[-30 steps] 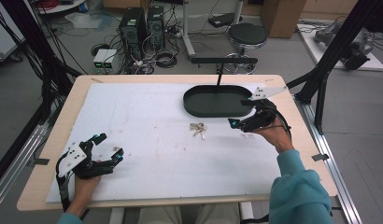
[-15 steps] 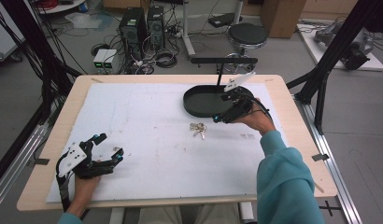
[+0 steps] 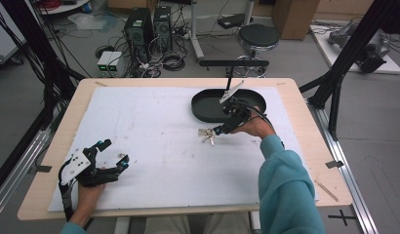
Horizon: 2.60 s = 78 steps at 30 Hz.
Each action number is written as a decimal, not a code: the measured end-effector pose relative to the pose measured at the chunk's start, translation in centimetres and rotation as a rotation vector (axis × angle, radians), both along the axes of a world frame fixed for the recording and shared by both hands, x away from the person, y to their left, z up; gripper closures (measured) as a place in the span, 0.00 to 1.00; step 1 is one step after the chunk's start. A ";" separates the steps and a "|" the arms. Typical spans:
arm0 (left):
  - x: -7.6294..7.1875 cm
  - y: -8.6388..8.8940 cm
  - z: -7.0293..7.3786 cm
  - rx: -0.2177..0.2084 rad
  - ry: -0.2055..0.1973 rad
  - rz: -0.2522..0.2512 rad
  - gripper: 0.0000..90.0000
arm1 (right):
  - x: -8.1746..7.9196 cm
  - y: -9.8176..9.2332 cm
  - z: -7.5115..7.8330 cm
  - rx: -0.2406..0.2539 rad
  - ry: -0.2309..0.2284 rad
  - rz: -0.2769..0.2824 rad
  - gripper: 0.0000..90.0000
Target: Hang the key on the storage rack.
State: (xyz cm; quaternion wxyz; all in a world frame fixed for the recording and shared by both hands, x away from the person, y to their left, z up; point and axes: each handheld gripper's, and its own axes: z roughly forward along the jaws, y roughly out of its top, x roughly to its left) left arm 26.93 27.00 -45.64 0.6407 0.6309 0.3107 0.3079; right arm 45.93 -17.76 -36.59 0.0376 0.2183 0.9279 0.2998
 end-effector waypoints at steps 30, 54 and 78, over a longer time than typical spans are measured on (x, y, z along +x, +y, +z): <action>0.0 0.0 0.0 0.003 -0.002 0.000 0.14 | 1.6 1.8 -3.9 -0.133 0.164 -0.006 0.35; 0.0 0.0 0.0 0.003 -0.002 -0.001 0.14 | 1.8 2.2 -4.1 -0.169 0.143 0.022 0.77; 0.0 0.0 0.0 0.003 -0.002 0.000 0.14 | 1.8 2.3 -4.3 -0.171 0.139 0.026 0.96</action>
